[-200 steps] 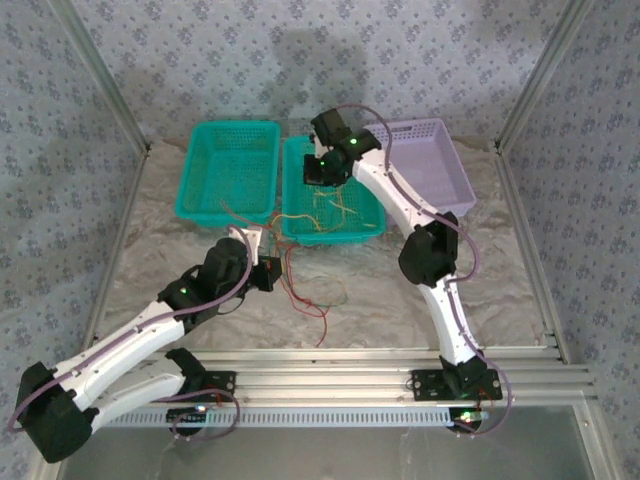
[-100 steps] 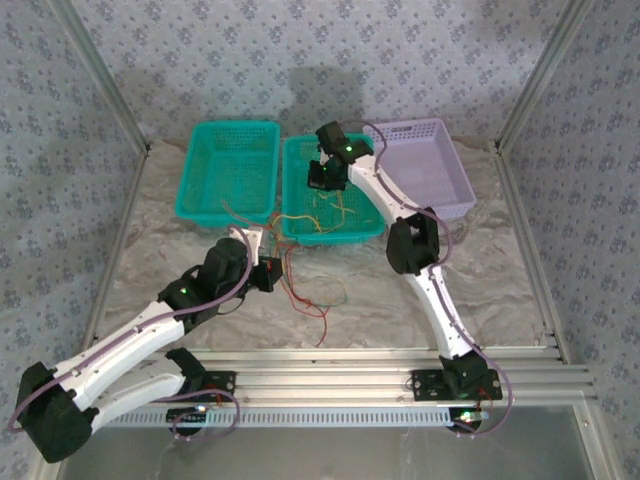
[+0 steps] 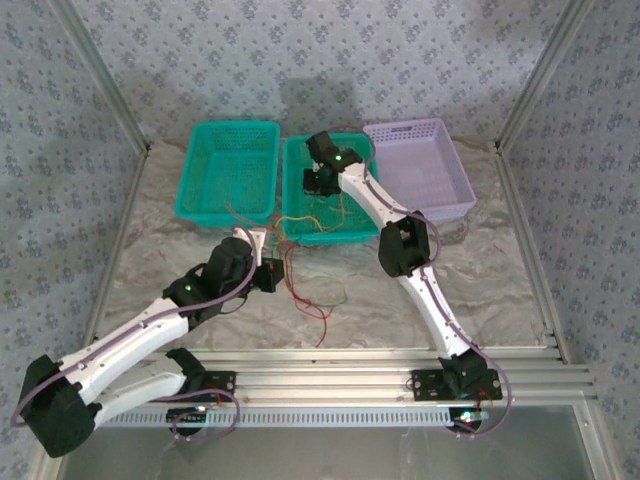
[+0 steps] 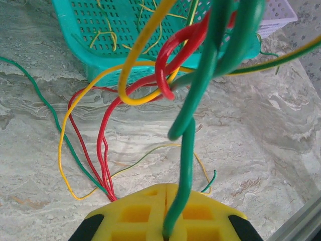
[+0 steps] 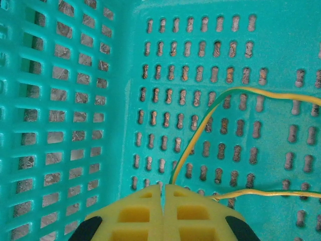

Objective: Untangle the cables

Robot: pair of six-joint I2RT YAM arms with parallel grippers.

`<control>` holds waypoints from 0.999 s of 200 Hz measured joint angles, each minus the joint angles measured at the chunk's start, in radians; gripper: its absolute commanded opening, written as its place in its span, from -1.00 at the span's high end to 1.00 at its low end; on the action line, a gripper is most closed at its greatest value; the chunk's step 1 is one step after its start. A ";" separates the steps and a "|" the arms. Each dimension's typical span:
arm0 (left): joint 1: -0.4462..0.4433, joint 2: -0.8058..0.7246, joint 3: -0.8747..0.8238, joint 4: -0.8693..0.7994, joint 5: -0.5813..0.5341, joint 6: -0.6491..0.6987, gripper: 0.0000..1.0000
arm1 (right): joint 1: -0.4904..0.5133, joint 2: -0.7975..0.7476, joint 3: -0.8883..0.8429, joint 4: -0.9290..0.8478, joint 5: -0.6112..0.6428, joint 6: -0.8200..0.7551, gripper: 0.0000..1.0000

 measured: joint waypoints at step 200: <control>0.001 0.049 0.057 0.079 -0.025 -0.047 1.00 | 0.046 -0.902 -0.661 0.161 0.049 -0.217 -0.35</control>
